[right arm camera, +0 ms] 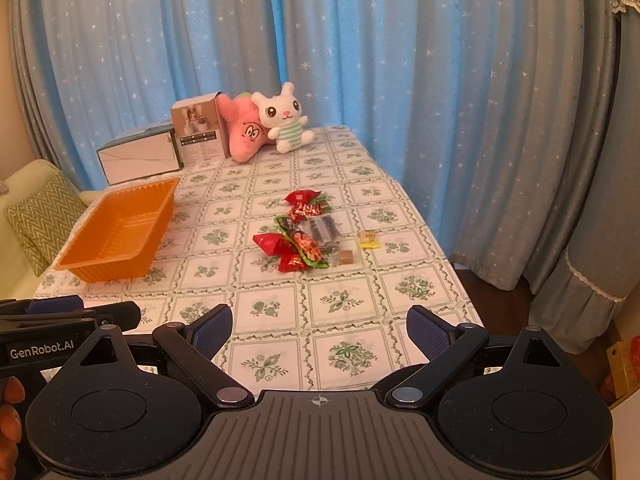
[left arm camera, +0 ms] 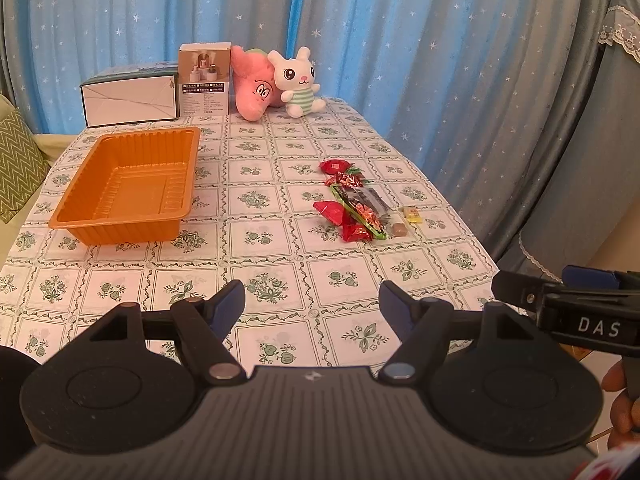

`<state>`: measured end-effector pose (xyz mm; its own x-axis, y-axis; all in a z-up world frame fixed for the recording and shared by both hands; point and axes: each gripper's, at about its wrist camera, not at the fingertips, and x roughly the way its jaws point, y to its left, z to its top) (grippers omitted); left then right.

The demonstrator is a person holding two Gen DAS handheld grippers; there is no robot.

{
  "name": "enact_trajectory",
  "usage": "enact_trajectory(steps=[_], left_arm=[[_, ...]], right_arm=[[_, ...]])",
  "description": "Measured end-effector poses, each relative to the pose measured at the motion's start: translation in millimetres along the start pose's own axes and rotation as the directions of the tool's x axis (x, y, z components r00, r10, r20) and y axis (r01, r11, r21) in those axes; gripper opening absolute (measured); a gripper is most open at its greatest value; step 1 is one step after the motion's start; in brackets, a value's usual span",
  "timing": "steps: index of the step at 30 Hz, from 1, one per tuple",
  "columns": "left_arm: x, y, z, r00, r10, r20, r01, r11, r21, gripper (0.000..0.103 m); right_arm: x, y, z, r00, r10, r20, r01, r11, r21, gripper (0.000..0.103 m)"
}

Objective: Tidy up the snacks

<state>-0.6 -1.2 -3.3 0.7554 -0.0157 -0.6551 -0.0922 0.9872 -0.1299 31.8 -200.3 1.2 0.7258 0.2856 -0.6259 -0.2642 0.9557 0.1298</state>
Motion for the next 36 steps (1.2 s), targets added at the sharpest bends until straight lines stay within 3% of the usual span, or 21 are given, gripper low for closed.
enact_trajectory(steps=[36], left_arm=[[-2.0,-3.8,1.2,1.000,-0.001,-0.003,0.001,1.000,0.001,0.072]], right_arm=[[0.4,1.2,0.2,1.000,0.001,0.000,-0.001,1.000,0.001,0.094]])
